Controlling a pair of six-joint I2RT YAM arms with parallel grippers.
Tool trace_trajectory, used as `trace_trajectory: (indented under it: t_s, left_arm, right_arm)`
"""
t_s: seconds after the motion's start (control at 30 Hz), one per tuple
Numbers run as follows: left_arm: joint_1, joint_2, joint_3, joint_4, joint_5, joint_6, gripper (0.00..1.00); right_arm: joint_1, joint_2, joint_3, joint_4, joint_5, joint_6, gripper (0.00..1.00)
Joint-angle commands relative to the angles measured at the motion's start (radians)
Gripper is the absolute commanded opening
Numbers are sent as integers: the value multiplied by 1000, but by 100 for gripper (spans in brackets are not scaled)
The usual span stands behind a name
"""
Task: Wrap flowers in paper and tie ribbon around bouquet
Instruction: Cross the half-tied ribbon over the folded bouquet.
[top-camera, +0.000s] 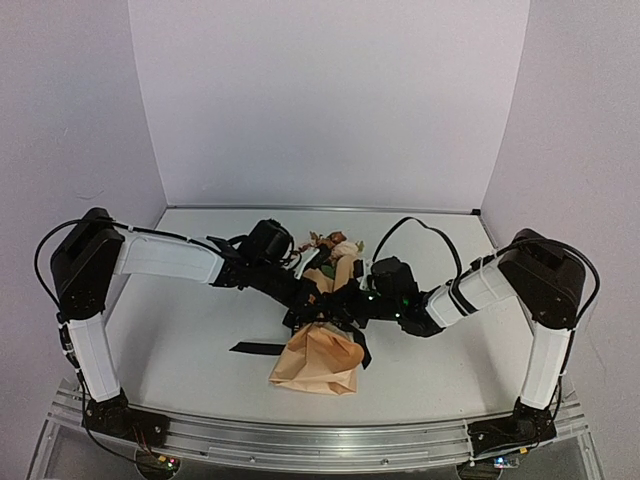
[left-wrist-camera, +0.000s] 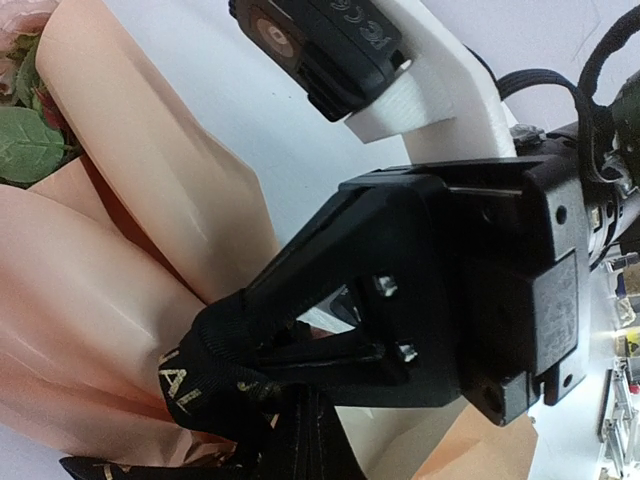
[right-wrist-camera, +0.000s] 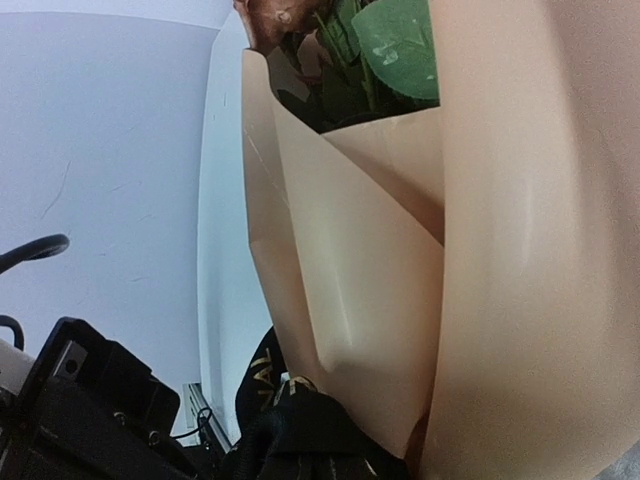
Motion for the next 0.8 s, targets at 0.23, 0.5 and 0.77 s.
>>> trace_trajectory:
  t_s: [0.23, 0.5, 0.77]
  left_arm:
    - [-4, -122, -89, 191, -137, -60, 0]
    - [-5, -120, -119, 238, -35, -60, 0]
    - [-5, -104, -159, 235, 65, -39, 1]
  right_arm:
    - [30, 16, -20, 136, -35, -35, 6]
    - [31, 40, -3, 84, 38, -21, 6]
    - [25, 45, 20, 56, 134, -74, 7]
